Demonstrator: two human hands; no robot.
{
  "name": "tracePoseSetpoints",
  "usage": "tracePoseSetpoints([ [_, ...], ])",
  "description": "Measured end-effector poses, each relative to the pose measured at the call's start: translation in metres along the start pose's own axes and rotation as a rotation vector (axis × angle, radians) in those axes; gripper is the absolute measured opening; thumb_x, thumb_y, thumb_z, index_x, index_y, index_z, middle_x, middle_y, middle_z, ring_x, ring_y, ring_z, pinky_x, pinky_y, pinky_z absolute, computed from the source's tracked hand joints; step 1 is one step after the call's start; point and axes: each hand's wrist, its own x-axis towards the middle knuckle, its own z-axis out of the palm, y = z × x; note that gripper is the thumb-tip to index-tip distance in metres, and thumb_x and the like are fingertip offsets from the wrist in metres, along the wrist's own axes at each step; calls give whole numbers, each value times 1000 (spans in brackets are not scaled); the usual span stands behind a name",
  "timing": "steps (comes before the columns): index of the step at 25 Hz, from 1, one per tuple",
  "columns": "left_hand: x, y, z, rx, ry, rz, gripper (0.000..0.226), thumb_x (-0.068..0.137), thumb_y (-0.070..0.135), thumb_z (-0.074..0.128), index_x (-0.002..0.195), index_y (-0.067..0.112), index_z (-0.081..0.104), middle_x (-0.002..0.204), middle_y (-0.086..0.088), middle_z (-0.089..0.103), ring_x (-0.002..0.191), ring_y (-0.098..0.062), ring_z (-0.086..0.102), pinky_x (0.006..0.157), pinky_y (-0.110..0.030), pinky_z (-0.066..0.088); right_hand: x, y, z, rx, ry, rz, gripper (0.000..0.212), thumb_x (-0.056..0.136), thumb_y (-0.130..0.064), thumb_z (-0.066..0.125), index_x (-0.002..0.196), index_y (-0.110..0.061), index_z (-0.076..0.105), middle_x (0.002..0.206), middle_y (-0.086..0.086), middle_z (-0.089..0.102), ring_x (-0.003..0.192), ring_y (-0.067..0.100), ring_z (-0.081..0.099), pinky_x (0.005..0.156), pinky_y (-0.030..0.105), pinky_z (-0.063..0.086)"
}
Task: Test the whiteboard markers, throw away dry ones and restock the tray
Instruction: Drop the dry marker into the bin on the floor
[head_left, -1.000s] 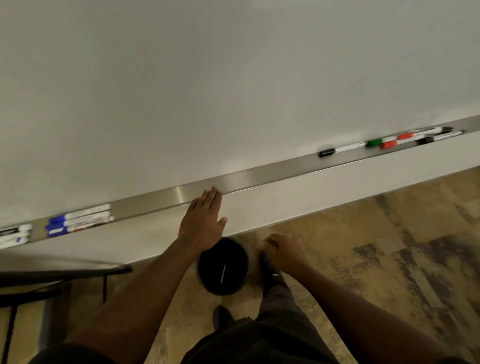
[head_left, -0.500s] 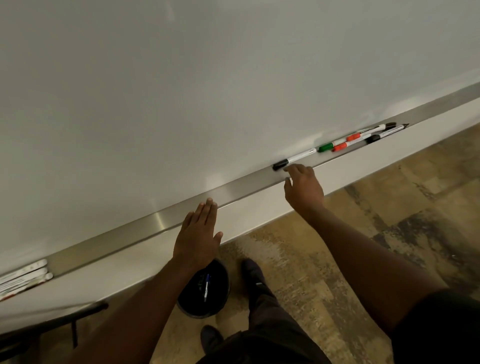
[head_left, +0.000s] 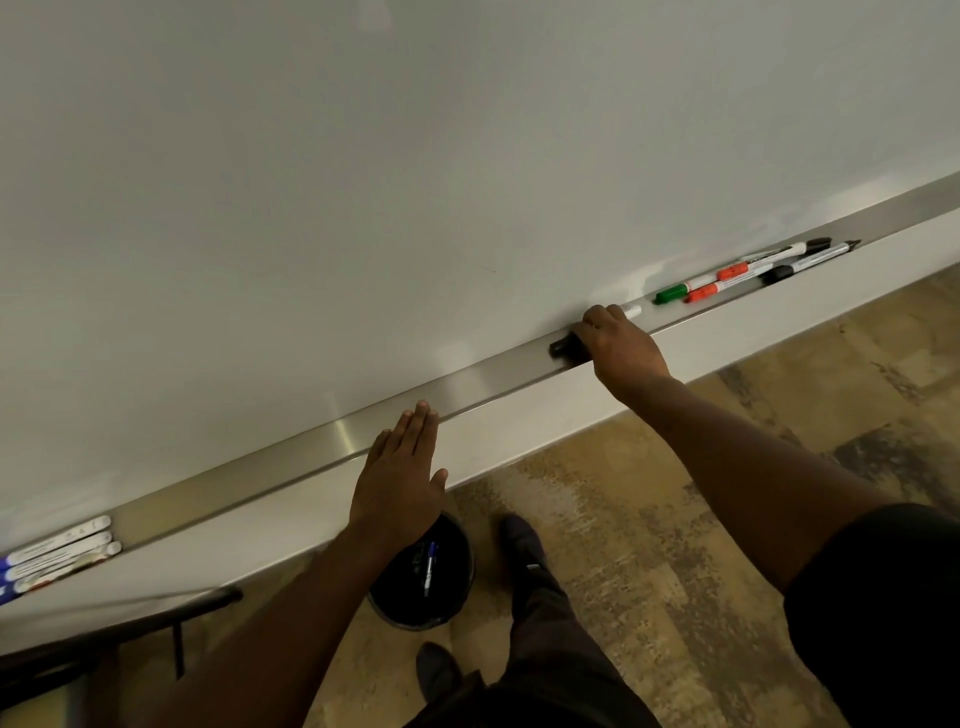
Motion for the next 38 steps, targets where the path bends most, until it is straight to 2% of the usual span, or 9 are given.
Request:
tracePoseSetpoints([
  [7, -8, 0, -10, -221, 84, -4, 64, 99, 38, 33, 154, 19, 6, 161, 4, 6, 149, -11, 7, 119, -27, 3, -3, -41, 2, 80, 162, -229, 21, 90, -4, 55, 110, -9, 59, 108, 10, 64, 105, 29, 57, 93, 39, 43],
  [11, -22, 18, -51, -751, 205, -215, 48, 102, 38, 40, 148, 30, 33, 150, 14, 34, 135, -2, 32, 110, -21, 24, -32, -114, -33, 607, 282, -110, 26, 100, -24, 46, 122, -11, 54, 93, 2, 65, 78, 14, 61, 73, 26, 46],
  [14, -34, 21, -85, -1317, 252, -278, 36, 100, 44, 38, 131, 34, 52, 141, 10, 52, 131, -3, 45, 111, -29, 34, -56, -173, -58, 1081, 139, 8, 23, 102, -27, 44, 120, -15, 53, 74, 1, 63, 55, 11, 56, 50, 23, 44],
  [19, -67, 9, -123, -1892, 290, -320, 43, 99, 35, 42, 123, 2, 56, 118, -14, 68, 107, -23, 66, 86, -37, 51, -85, -241, -94, 1657, -496, 208, 36, 103, -33, 42, 84, -8, 61, 66, 8, 51, 48, 12, 40, 43, 22, 27],
  [24, -90, 7, -131, -1875, 474, -586, 32, 102, 36, 40, 97, 12, 60, 82, -4, 74, 83, -20, 71, 61, -29, 49, -101, -291, -108, 1484, -465, 236, 38, 103, -30, 40, 75, -15, 62, 55, -6, 52, 42, 6, 38, 41, 20, 28],
  [28, -102, 5, -145, -1769, 695, -646, 35, 103, 36, 37, 85, 12, 56, 57, 0, 58, 61, -17, 61, 71, -34, 52, -105, -326, -113, 1188, -275, 114, 32, 104, -25, 38, 118, -20, 66, 101, -1, 72, 78, 4, 65, 70, 23, 55],
  [31, -110, -5, -158, -1740, 741, -623, 37, 104, 36, 33, 86, 11, 54, 53, -2, 55, 56, -18, 61, 66, -32, 52, -107, -336, -123, 1134, -226, 87, 33, 104, -23, 38, 109, -12, 68, 80, 2, 68, 70, 11, 62, 73, 30, 55],
  [34, -115, -9, -167, -1756, 720, -596, 38, 104, 38, 32, 88, 10, 53, 54, -4, 59, 57, -19, 63, 63, -31, 51, -111, -342, -129, 1142, -195, 48, 34, 104, -22, 38, 96, -12, 69, 66, -4, 61, 59, 9, 56, 64, 31, 52],
  [38, -117, -27, -182, -1764, 685, -506, 36, 104, 38, 29, 97, 11, 52, 93, -8, 75, 77, -26, 70, 73, -37, 55, -115, -336, -135, 1197, -228, -15, 27, 103, -33, 39, 92, -21, 61, 62, -2, 59, 47, 4, 48, 49, 24, 41],
])
